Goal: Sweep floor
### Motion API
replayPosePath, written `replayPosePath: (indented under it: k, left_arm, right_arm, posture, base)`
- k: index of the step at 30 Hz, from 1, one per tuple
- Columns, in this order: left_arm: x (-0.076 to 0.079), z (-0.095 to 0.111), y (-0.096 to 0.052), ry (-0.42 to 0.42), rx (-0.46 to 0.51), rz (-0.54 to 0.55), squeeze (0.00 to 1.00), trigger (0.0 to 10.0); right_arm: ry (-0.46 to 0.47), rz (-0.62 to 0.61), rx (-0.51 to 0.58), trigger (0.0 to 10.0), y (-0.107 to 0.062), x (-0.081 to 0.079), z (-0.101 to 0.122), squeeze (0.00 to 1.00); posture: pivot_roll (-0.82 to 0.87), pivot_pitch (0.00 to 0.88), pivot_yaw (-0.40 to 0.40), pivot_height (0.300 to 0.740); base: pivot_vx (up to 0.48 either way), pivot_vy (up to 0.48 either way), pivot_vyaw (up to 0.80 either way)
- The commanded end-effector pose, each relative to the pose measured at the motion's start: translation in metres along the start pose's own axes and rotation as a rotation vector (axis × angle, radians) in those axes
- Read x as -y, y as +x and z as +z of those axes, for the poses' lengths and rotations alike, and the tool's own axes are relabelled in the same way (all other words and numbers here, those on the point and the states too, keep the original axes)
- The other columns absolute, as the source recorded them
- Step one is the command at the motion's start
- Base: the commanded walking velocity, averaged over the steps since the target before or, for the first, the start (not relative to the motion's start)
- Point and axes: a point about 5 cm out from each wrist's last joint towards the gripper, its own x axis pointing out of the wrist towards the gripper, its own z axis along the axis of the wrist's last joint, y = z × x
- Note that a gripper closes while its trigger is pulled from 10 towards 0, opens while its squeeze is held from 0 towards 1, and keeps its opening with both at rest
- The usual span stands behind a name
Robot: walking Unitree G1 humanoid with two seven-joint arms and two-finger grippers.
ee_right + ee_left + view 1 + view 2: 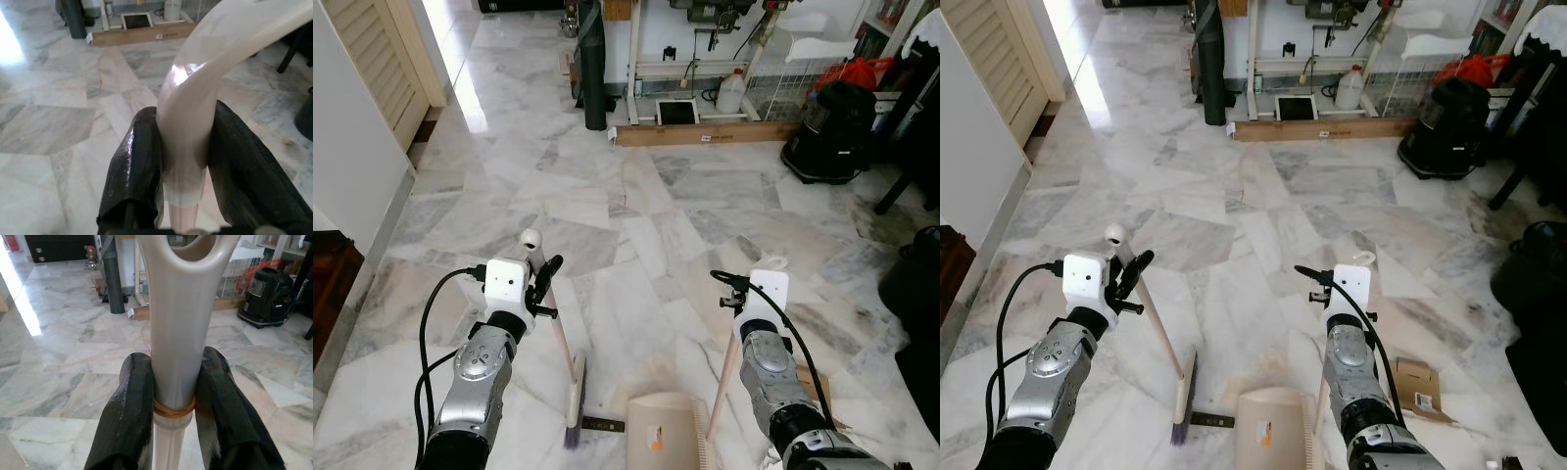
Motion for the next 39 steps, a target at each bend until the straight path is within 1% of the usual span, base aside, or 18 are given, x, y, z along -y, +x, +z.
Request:
replayPosePath:
  k: [1, 4, 8, 11, 17, 18, 21, 25, 28, 32, 39]
  left_arm:
    - [0.000, 0.008, 0.002, 0.014, 0.036, -0.004, 0.00, 10.0]
    - [0.000, 0.008, 0.003, 0.013, 0.038, -0.004, 0.00, 10.0]
    - [0.000, 0.009, 0.002, 0.014, 0.040, -0.001, 0.00, 10.0]
    - [-0.001, 0.009, 0.002, 0.016, 0.039, 0.001, 0.00, 10.0]
    - [-0.003, 0.009, 0.001, 0.022, 0.040, 0.009, 0.00, 10.0]
    - [-0.006, 0.010, 0.000, 0.029, 0.051, 0.024, 0.00, 10.0]
    - [-0.007, 0.011, 0.000, 0.032, 0.052, 0.028, 0.00, 10.0]
    - [-0.011, 0.013, 0.000, 0.040, 0.059, 0.040, 0.00, 10.0]
    - [-0.012, 0.014, 0.000, 0.042, 0.063, 0.045, 0.00, 10.0]
    - [-0.014, 0.016, 0.000, 0.044, 0.075, 0.053, 0.00, 10.0]
    - [-0.014, 0.017, 0.001, 0.047, 0.081, 0.050, 0.00, 10.0]
  right_arm:
    - [0.029, -0.005, 0.059, 10.0, 0.000, -0.002, 0.009, 0.00]
    - [0.034, 0.003, 0.085, 10.0, 0.000, -0.002, 0.011, 0.00]
    - [0.020, 0.015, 0.089, 10.0, -0.003, -0.003, 0.008, 0.00]
    - [-0.034, 0.040, 0.101, 10.0, -0.006, -0.005, 0.004, 0.00]
    - [-0.076, 0.071, 0.114, 10.0, -0.012, -0.007, -0.002, 0.00]
    - [-0.098, 0.085, 0.118, 10.0, -0.015, -0.009, -0.006, 0.00]
    - [-0.102, 0.087, 0.115, 10.0, -0.017, -0.009, -0.008, 0.00]
    - [-0.108, 0.073, 0.087, 10.0, -0.022, -0.007, -0.018, 0.00]
    - [-0.105, 0.066, 0.099, 10.0, -0.023, -0.007, -0.017, 0.00]
    - [-0.103, -0.002, 0.179, 10.0, -0.020, 0.001, -0.005, 0.00]
    - [-0.102, 0.001, 0.193, 10.0, -0.018, 0.001, -0.002, 0.00]
  posture:
    - [-0.02, 0.094, -0.011, 0.740]
    - [-0.02, 0.095, -0.012, 0.740]
    - [-0.02, 0.097, -0.013, 0.740]
    - [-0.02, 0.099, -0.013, 0.740]
    - [-0.02, 0.100, -0.013, 0.740]
    - [-0.02, 0.100, -0.013, 0.740]
    - [-0.02, 0.100, -0.013, 0.740]
    - [-0.02, 0.100, -0.013, 0.740]
    - [-0.01, 0.098, -0.010, 0.740]
    - [-0.01, 0.098, -0.008, 0.740]
    - [-0.01, 0.096, -0.008, 0.740]
  base:
    - [0.000, 0.000, 0.00]
    - [0.000, 0.000, 0.00]
    - [0.000, 0.000, 0.00]
    - [0.000, 0.000, 0.00]
    - [0.000, 0.000, 0.00]
    - [0.000, 0.000, 0.00]
    - [0.000, 0.000, 0.00]
    - [0.000, 0.000, 0.00]
    - [0.000, 0.000, 0.00]
    - [0.000, 0.000, 0.00]
    - [0.000, 0.000, 0.00]
